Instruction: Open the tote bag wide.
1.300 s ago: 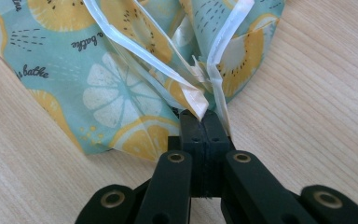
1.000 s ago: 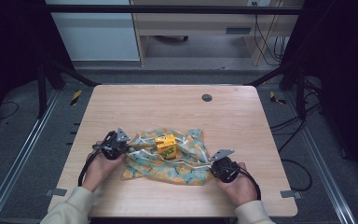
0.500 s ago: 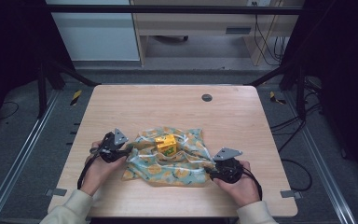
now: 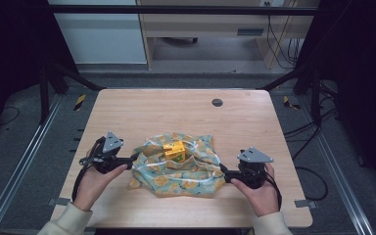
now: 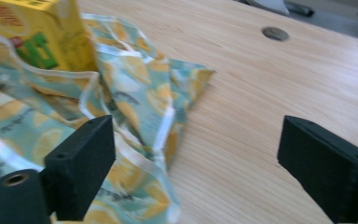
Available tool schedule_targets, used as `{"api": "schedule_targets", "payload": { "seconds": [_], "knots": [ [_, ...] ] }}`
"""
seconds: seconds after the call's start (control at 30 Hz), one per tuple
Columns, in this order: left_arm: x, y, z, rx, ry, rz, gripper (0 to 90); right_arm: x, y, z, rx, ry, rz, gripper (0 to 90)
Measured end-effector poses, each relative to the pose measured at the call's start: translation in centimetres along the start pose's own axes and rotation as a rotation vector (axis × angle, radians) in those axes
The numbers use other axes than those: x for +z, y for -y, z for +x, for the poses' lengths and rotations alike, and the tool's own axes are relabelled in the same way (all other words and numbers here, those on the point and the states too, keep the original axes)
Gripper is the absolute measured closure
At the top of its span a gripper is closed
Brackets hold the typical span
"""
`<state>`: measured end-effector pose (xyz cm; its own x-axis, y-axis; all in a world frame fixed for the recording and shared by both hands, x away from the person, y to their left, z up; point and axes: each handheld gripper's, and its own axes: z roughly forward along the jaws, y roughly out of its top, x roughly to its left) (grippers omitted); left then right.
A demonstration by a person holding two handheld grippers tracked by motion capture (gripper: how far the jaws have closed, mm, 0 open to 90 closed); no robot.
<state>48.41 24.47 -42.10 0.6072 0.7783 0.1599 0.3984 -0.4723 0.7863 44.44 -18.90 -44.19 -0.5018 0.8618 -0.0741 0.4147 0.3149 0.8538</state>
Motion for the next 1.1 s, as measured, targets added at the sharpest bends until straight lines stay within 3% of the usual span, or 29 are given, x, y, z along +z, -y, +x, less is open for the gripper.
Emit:
{"api": "schedule_targets", "payload": {
  "seconds": [0.17, 0.27, 0.6, 1.1],
  "knots": [
    [-0.5, 0.3, 1.2, -0.044, -0.014, 0.016, 16.2, -0.2, 0.4, -1.3, 0.059, 0.056, 0.021, 7.7],
    [-0.6, 0.7, 2.2, -0.087, -0.053, 0.025, 8.2, -0.3, 0.7, -2.0, 0.083, 0.085, 0.039, 7.2],
    [-0.4, 3.1, 5.7, -0.152, -0.102, 0.068, 7.9, -0.6, 2.0, -4.2, 0.136, 0.151, 0.080, 6.6],
    [-0.2, 6.5, 9.7, -0.221, -0.158, 0.111, 7.3, -0.3, 3.9, -6.7, 0.196, 0.187, 0.165, 7.1]
  ]
}}
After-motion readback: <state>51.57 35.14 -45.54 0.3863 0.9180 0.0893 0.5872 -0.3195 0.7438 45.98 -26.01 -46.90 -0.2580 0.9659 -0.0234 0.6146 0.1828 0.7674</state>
